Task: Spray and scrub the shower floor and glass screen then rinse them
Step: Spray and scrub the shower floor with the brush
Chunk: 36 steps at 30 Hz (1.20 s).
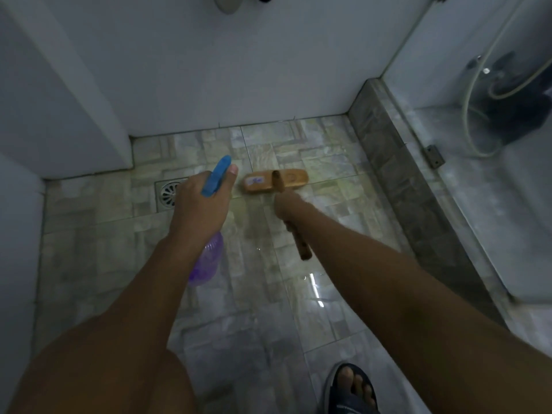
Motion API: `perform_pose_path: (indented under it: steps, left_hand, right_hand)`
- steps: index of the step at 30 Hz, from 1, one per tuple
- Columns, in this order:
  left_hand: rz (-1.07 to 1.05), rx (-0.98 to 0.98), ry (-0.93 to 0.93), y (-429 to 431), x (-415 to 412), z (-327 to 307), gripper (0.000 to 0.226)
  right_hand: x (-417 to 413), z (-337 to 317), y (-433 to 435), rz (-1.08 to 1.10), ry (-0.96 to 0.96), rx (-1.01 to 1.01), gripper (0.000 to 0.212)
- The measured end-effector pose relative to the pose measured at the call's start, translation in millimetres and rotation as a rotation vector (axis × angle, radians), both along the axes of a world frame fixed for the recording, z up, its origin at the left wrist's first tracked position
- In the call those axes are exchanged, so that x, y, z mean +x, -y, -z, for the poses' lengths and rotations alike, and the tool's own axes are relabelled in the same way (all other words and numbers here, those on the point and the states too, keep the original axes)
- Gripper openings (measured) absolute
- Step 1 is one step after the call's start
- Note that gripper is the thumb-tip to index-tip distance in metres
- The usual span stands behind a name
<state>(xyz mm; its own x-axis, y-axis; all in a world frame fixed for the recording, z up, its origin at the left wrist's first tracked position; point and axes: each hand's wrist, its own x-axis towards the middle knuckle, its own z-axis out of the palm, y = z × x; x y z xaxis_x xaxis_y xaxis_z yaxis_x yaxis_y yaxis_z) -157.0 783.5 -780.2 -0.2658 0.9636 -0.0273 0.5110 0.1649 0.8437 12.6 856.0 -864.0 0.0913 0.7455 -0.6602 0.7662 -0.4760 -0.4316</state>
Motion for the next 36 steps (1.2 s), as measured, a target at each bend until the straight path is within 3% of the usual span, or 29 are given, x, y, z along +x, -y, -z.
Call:
perform_pose_path:
  steps: [5, 8, 10, 13, 15, 18, 28, 32, 36]
  left_hand:
    - [0.0, -0.014, -0.015, 0, -4, 3, 0.061]
    - [0.004, -0.023, -0.022, 0, -4, 6, 0.06]
    - [0.011, -0.02, -0.028, -1, -3, 8, 0.062]
    - [0.041, -0.03, -0.048, -3, 2, 13, 0.061]
    - [0.052, -0.045, -0.036, -5, 9, 19, 0.059]
    - [0.111, -0.069, -0.102, -1, 33, 29, 0.057]
    - [0.452, -0.152, -0.031, 21, 132, 55, 0.057]
    - [0.494, -0.221, -0.097, 24, 159, 59, 0.048]
    - [0.471, -0.25, -0.11, 22, 179, 53, 0.049]
  right_hand:
    - [0, 3, 37, -0.079, -0.029, -0.009, 0.039]
    - [21, 8, -3, 0.073, 0.026, -0.058, 0.031]
    - [18, 1, 2, 0.174, -0.053, -0.05, 0.037]
    - [8, 7, 51, 0.064, -0.117, -0.033, 0.043]
    - [10, 19, 93, -0.054, -0.054, -0.056, 0.044]
    - [42, 27, 119, -0.068, 0.05, -0.088, 0.046]
    - [221, -7, 180, 0.422, 0.133, -0.182, 0.043]
    - [240, -1, 204, 0.592, 0.087, -0.201, 0.034]
    - [232, 1, 208, 0.617, 0.082, -0.207, 0.041]
